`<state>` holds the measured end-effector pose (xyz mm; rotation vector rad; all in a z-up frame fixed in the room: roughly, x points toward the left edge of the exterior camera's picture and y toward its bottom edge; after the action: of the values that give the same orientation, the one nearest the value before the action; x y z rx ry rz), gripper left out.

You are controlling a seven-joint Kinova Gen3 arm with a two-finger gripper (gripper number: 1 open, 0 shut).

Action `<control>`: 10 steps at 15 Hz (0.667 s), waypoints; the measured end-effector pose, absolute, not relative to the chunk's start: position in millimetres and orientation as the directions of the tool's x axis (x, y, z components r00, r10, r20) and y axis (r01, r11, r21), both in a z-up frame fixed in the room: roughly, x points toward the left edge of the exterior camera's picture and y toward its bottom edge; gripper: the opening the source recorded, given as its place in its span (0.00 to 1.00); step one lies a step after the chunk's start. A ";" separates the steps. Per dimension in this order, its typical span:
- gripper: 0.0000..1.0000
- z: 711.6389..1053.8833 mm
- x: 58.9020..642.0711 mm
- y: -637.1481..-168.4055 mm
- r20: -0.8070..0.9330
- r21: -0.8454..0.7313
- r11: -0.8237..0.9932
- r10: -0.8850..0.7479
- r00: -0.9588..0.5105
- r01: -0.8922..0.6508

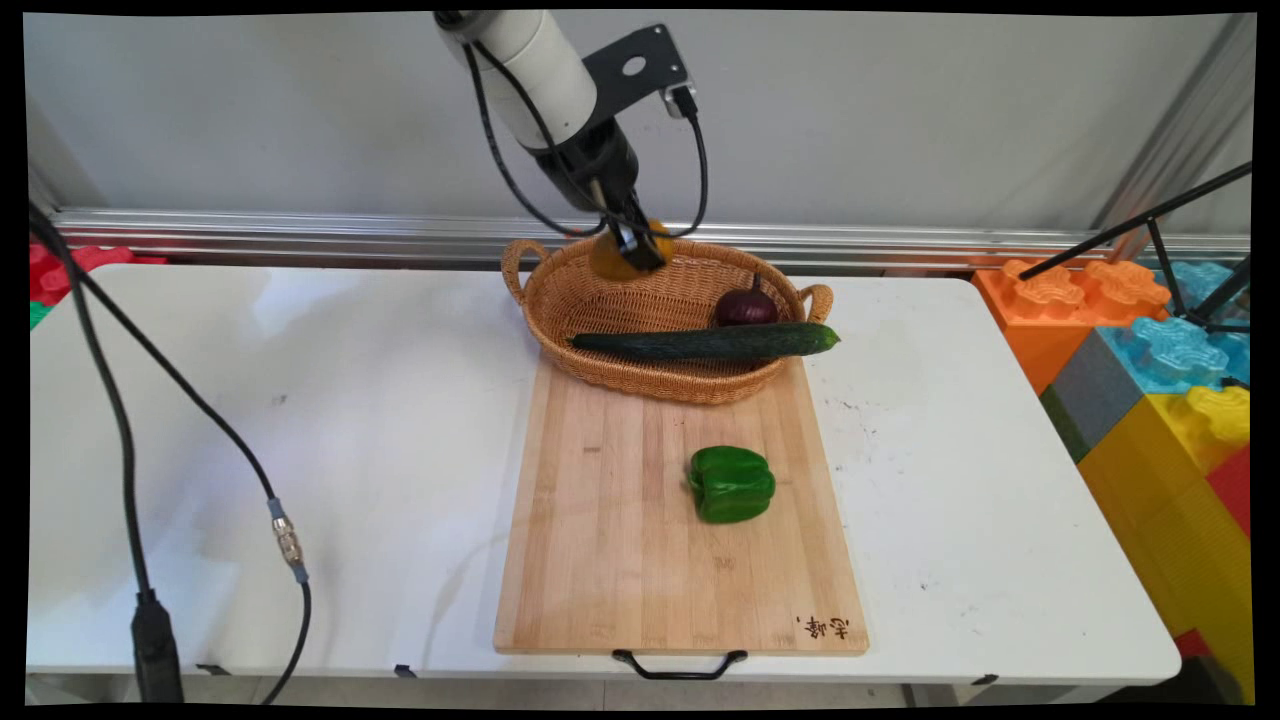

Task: Place the picked object on the cutting board

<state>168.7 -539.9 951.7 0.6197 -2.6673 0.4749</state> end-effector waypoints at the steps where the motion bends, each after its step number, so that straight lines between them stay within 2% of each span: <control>1: 0.00 954.2 165.6 -530.0 0.407 -0.214 0.860 -0.351 -0.843 -0.462; 5: 0.00 952.6 154.3 -491.3 0.384 -0.117 0.912 -0.323 -0.865 -0.392; 10: 0.00 915.1 149.7 -471.2 0.349 -0.088 0.954 -0.240 -0.906 -0.287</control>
<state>149.7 -471.2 915.1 0.3841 -2.7673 0.1956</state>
